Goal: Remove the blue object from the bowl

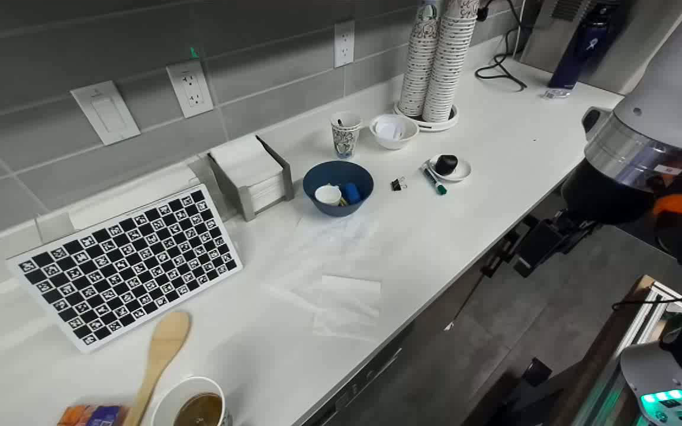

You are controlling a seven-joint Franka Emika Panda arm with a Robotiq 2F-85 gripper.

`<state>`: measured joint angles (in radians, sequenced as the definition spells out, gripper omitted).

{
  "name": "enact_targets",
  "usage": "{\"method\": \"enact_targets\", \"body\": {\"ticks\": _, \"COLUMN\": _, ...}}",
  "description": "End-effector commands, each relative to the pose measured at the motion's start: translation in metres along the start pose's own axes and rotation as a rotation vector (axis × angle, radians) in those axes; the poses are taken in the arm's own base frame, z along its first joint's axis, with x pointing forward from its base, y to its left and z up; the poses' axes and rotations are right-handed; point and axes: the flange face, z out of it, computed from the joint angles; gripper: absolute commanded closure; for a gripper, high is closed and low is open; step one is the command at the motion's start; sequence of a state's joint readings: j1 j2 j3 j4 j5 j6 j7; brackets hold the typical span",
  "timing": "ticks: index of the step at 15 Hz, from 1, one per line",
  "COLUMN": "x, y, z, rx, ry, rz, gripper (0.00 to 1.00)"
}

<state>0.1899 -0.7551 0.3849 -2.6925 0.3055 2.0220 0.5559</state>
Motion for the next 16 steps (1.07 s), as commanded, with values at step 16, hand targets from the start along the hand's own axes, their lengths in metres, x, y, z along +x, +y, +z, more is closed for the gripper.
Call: {"method": "enact_targets", "body": {"ticks": 16, "x": 0.208, "y": -0.009, "z": -0.007, "rx": 0.095, "ry": 0.174, "rz": 0.058, "gripper": 0.00}}
